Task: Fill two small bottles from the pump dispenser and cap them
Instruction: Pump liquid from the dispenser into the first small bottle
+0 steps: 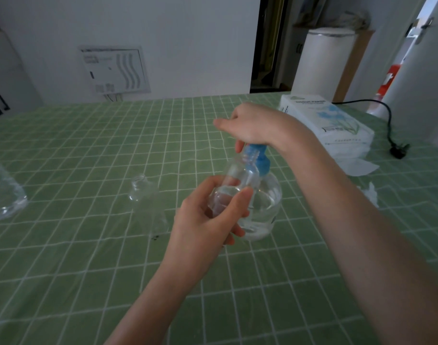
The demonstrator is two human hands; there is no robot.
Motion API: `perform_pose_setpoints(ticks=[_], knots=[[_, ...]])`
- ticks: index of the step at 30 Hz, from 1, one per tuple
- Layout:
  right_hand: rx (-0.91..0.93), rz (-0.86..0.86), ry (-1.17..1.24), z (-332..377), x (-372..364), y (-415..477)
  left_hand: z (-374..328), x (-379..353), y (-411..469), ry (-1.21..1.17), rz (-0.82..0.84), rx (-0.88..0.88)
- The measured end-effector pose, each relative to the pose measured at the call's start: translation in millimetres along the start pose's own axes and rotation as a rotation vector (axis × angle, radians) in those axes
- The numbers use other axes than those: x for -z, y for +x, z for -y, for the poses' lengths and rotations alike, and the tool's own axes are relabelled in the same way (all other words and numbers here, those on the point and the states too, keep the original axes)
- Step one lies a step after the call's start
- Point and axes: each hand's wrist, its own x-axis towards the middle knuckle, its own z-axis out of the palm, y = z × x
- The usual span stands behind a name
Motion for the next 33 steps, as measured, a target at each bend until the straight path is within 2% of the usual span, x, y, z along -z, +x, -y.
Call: perform_pose_setpoints(ticks=[13,24,33], knots=[[-0.027,0.079,0.032,-6.2,-10.2,4.8,1.1,2.0,-0.3,0.026,0.006,0.006],[0.019,0.010,0.015,-2.1,-2.1,2.6,-1.6,1.7,0.3,0.000,0.018,0.000],[-0.019,0.050,0.055,-3.7,-5.1,1.4,-2.5,0.6,-0.4,-0.022,0.018,0.022]])
